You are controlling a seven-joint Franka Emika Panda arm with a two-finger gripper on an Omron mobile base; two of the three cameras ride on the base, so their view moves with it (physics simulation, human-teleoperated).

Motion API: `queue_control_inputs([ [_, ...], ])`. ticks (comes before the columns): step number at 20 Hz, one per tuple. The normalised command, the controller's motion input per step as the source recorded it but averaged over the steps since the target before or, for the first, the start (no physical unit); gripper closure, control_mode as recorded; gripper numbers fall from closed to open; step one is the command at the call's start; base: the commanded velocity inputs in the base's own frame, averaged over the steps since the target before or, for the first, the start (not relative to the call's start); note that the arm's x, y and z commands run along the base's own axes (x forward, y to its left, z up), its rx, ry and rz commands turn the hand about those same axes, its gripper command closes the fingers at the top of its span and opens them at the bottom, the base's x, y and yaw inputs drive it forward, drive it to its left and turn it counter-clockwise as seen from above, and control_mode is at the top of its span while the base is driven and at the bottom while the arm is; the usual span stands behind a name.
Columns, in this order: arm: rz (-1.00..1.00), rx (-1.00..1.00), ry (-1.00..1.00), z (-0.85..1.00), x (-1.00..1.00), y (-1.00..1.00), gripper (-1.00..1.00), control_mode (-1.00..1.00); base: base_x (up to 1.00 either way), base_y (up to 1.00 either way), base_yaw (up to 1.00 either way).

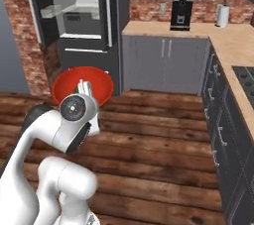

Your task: Move the cup from next to the sink to the open cabinet. Then, move the bowl with the broccoli to the fridge to clear the area for faucet cleaning.

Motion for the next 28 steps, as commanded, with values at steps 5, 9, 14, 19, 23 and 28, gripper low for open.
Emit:
queue_control_inputs([
  [5,0.0,0.0,0.0,0.0,0.0,0.0,1.0,1.0,1.0,0.43,-0.31],
  [9,0.0,0.0,0.0,0.0,0.0,0.0,1.0,1.0,1.0,0.54,-0.32],
  [14,0.0,0.0,0.0,0.0,0.0,0.0,1.0,1.0,1.0,0.97,0.03],
  [19,0.0,0.0,0.0,0.0,0.0,0.0,1.0,1.0,0.73,1.0,0.25],
  [23,0.0,0.0,0.0,0.0,0.0,0.0,1.0,1.0,0.89,0.9,0.31],
  [28,0.0,0.0,0.0,0.0,0.0,0.0,1.0,1.0,0.99,0.63,0.22],
])
